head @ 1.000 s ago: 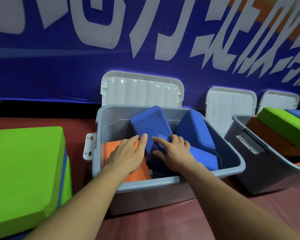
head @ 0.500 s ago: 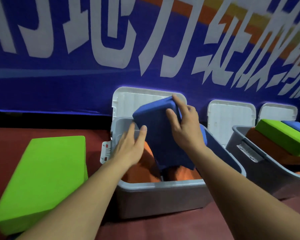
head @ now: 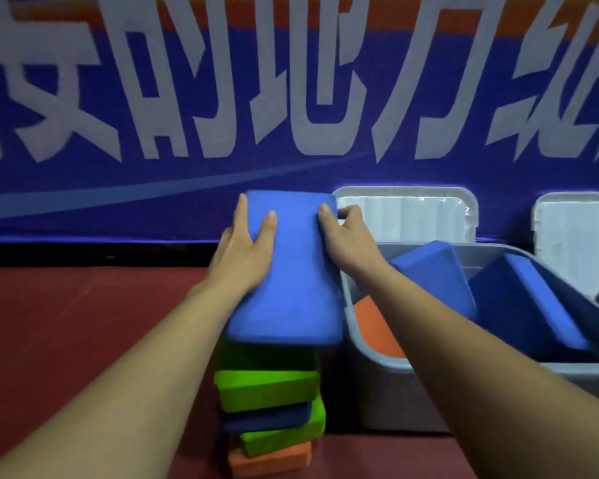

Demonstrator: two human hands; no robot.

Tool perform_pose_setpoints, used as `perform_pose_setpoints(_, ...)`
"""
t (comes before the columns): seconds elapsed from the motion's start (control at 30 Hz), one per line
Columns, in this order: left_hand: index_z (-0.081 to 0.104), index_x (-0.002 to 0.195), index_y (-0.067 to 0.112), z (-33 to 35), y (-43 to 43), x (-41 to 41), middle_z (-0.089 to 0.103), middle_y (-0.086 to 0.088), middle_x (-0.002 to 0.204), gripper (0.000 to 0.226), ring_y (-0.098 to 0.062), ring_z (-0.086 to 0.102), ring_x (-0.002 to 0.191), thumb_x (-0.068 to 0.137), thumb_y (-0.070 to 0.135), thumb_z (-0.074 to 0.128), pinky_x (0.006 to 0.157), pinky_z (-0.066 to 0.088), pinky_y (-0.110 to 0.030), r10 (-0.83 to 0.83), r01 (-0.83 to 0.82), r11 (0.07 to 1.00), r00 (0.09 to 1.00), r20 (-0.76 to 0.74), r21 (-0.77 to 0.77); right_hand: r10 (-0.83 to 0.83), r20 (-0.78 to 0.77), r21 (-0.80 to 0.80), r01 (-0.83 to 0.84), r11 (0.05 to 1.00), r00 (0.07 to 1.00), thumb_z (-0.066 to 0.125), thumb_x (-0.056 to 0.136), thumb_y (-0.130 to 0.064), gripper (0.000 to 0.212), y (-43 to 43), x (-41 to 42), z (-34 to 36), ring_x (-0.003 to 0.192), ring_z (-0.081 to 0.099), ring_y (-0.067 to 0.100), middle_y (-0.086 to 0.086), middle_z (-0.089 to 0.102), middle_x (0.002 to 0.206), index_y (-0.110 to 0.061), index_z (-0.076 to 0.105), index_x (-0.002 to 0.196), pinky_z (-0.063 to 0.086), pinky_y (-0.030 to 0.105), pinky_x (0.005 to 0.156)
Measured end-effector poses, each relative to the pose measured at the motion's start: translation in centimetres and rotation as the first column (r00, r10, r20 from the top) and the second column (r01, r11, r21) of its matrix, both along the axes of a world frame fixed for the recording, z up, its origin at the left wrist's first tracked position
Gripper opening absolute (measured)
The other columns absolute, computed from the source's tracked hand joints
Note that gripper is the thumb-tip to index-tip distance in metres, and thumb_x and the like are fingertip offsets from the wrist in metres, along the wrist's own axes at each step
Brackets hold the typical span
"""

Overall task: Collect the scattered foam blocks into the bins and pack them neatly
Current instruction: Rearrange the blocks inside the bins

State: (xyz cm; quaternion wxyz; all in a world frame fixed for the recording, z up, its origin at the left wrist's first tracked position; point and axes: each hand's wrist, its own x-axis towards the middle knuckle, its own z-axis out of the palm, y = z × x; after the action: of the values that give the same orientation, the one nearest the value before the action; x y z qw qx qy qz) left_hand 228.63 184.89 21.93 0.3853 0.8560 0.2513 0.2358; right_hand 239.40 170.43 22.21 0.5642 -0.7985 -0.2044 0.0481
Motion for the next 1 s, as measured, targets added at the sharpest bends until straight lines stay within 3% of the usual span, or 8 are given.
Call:
perform_pose_setpoints(0.13,0.004,0.163,0.029,-2.2,3.0,-2.3,0.028,-0.014,0.164,0.082,-0.032,0.031,0.149,0.097,0.072,0.030,0.120,0.024,-0.041,0.044,-0.051,0.998,0.967,-0.251,-0.020,0.164,-0.019,-0.274,-0.163,0.948,0.986,0.045,0.093,-0.058,0.049,3.1,-1.2,-2.9,0.105,0.067,0.026,0.002,0.070,0.113,-0.017,0.062,0.115,0.053,0.044,0.095)
perform_pose_setpoints(0.3,0.015,0.162,0.026,-3.7,3.9,-3.2,0.024,-0.013,0.166,0.082,-0.032,0.029,0.150,0.096,0.071,0.032,0.122,0.024,-0.042,0.027,-0.025,1.000,0.910,-0.414,0.010,0.165,0.018,-0.448,-0.139,0.883,0.986,0.049,0.101,-0.050,0.053,4.8,-2.3,-4.4,0.124,0.058,0.028,0.005,0.060,0.139,-0.015,0.051,0.140,0.039,0.030,0.089)
perform_pose_setpoints(0.4,0.019,0.161,0.029,-2.5,3.0,-2.9,0.020,-0.011,0.165,0.077,-0.036,0.026,0.149,0.097,0.072,0.027,0.121,0.022,-0.048,0.100,-0.056,0.991,0.906,-0.412,0.118,0.126,0.045,-0.437,-0.094,0.894,0.991,0.048,0.101,-0.050,0.051,4.7,-2.4,-4.0,0.124,0.057,0.029,0.005,0.060,0.138,-0.016,0.050,0.140,0.042,0.033,0.094)
perform_pose_setpoints(0.5,0.028,0.157,0.029,-0.3,0.5,-1.5,0.031,-0.009,0.160,0.072,-0.035,0.028,0.146,0.098,0.069,0.025,0.117,0.020,-0.051,0.147,-0.059,0.961,0.936,-0.320,0.270,0.001,0.114,-0.387,0.044,0.921,0.993,0.046,0.102,-0.048,0.053,3.0,-2.1,-2.9,0.123,0.057,0.030,0.009,0.066,0.125,-0.015,0.046,0.143,0.044,0.037,0.095)
perform_pose_setpoints(0.57,0.035,0.154,0.026,0.9,-2.2,0.3,0.039,-0.009,0.155,0.068,-0.035,0.033,0.142,0.099,0.066,0.025,0.114,0.021,-0.051,0.072,-0.012,0.974,0.963,-0.258,0.227,-0.074,0.138,-0.405,0.124,0.906,0.988,0.046,0.101,-0.050,0.059,0.9,-1.6,-2.0,0.123,0.058,0.029,0.011,0.069,0.122,-0.016,0.043,0.149,0.047,0.039,0.098)
perform_pose_setpoints(0.73,0.042,0.150,0.028,0.9,-10.8,3.8,0.040,-0.008,0.154,0.065,-0.034,0.036,0.140,0.100,0.065,0.023,0.113,0.024,-0.050,-0.168,0.191,0.976,0.967,-0.191,0.107,-0.225,0.162,-0.423,0.273,0.864,0.961,0.044,0.103,-0.050,0.064,-6.5,-0.9,-1.1,0.130,0.055,0.030,0.013,0.062,0.137,-0.017,0.032,0.156,0.043,0.039,0.102)
perform_pose_setpoints(0.87,0.038,0.153,0.029,-0.6,-14.5,6.5,0.038,-0.006,0.157,0.068,-0.034,0.034,0.143,0.099,0.068,0.022,0.116,0.025,-0.050,-0.230,0.257,0.959,0.951,-0.206,0.116,-0.232,0.236,-0.607,0.329,0.723,0.944,0.035,0.101,-0.061,0.071,-12.3,1.4,-2.9,0.135,0.045,0.039,0.020,0.049,0.147,-0.026,0.019,0.160,0.042,0.049,0.103)
perform_pose_setpoints(1.0,0.033,0.156,0.030,-3.1,-16.8,9.1,0.035,-0.006,0.159,0.070,-0.034,0.033,0.144,0.099,0.069,0.021,0.115,0.025,-0.049,-0.244,0.289,0.947,0.932,-0.267,0.141,-0.255,0.214,-0.672,0.332,0.662,0.943,0.033,0.097,-0.069,0.073,-17.4,5.1,-4.1,0.137,0.041,0.041,0.023,0.044,0.149,-0.037,0.013,0.160,0.040,0.054,0.108)
